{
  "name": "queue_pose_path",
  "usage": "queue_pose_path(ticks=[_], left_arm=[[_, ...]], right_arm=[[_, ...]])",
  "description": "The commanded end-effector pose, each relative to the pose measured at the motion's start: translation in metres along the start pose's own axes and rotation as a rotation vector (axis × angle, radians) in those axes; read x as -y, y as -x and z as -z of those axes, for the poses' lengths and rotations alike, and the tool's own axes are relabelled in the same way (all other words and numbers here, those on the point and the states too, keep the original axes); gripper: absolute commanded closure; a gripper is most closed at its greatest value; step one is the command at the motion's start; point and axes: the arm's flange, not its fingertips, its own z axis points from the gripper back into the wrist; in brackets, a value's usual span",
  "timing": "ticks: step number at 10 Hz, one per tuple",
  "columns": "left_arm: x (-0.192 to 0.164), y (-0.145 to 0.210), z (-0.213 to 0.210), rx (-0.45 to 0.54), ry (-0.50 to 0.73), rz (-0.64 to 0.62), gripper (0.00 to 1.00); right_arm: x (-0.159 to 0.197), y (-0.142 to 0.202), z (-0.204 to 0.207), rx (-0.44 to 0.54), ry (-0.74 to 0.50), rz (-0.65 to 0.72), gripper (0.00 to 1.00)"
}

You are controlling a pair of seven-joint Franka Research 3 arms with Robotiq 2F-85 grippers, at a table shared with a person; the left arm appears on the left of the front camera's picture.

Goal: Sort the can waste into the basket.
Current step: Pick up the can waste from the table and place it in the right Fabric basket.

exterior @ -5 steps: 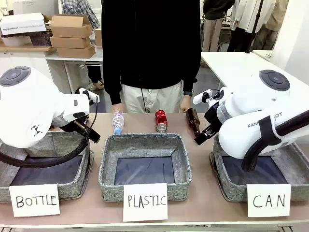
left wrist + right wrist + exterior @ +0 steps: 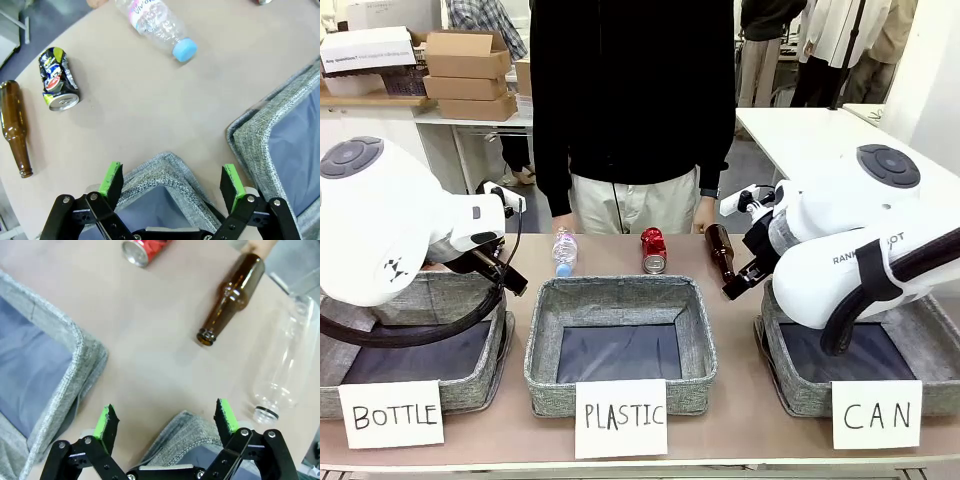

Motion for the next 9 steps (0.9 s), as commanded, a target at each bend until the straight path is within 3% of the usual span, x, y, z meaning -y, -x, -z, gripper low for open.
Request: queue_pose_path(ticks=[1, 6, 7, 8, 9], left_arm=[[0.000, 0.000, 0.000, 0.000, 0.000, 0.001, 0.00], [0.000, 0.000, 0.000, 0.000, 0.000, 0.000, 0.00], [0.014, -0.018, -0.044, -0.040, -0.030, 0.117, 0.00], [0.029, -0.027, -0.092, 0.043, -0.054, 0.108, 0.00], [0.041, -0.023, -0.136, 0.108, -0.046, 0.090, 0.00]], right_arm=[[0.000, 0.000, 0.000, 0.000, 0.000, 0.000, 0.00], [0.000, 0.000, 0.000, 0.000, 0.000, 0.000, 0.00], [-0.005, -0.018, -0.044, 0.044, 0.015, 0.054, 0.00], [-0.010, -0.026, -0.090, 0.080, 0.077, 0.175, 0.00], [-0.012, -0.016, -0.136, 0.118, 0.052, 0.240, 0.00]])
